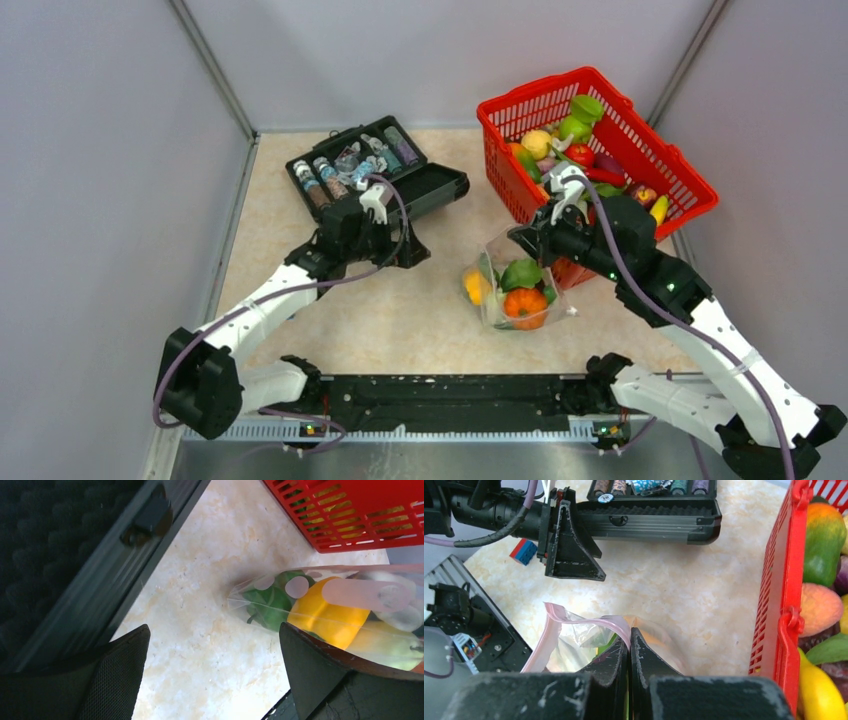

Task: Place the food in the zip-top bag and seal the zipper
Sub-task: Adjust the distractor at the center of the board, then adjust the zipper food storage bag at the center of the board.

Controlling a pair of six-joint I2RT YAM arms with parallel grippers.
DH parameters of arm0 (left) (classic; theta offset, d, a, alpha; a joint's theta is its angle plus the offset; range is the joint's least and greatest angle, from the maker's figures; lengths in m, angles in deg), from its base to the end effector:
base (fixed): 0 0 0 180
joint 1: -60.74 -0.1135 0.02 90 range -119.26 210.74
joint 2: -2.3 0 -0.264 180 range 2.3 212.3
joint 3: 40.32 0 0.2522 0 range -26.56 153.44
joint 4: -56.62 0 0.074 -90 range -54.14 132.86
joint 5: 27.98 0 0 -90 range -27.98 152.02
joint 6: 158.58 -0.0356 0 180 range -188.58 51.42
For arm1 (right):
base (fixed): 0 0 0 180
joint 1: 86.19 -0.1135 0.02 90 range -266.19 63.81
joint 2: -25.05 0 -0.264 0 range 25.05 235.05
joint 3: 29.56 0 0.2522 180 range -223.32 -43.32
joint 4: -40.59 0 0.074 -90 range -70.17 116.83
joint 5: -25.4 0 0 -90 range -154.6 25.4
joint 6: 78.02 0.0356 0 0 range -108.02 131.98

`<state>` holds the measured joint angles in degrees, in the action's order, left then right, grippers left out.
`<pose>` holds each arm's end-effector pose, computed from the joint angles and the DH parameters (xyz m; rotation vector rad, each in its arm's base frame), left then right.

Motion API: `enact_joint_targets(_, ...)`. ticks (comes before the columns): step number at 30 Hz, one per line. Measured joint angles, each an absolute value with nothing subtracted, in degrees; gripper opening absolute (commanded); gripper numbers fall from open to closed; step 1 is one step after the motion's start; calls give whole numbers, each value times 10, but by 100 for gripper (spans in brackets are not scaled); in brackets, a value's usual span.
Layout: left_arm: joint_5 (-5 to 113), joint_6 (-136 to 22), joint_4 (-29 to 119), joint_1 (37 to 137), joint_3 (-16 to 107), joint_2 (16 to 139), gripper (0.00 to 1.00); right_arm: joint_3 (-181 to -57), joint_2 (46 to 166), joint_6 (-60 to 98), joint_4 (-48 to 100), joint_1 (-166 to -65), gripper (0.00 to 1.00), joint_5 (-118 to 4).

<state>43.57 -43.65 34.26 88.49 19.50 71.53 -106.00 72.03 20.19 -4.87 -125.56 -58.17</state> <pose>0.2309 -0.1342 0.2624 0.2547 2.2087 -0.8695 0.1247 0.1075 0.4004 -0.5884 1.8106 0.6760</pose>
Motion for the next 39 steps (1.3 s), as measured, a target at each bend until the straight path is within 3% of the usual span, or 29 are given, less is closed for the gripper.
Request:
enact_joint_targets(3, 401, -435, 358, 877, 156, 688, 94, -1060, 729, 155, -48, -1256, 0, -558)
enact_joint_targets(8, 334, -445, 342, 876, 129, 677, 97, -1060, 739, 100, -40, -1256, 0, -494)
enact_joint_targets(15, 337, -457, 293, 879, 111, 630, 99, -1060, 742, 65, -26, -1256, 0, -483)
enact_joint_targets(32, 299, -459, 295, 903, 94, 444, 99, -1029, 758, 122, 9, -1256, 0, -430)
enact_joint_targets(39, 280, -456, 362, 903, 95, 429, 99, -1030, 769, 139, 7, -1256, 0, -402)
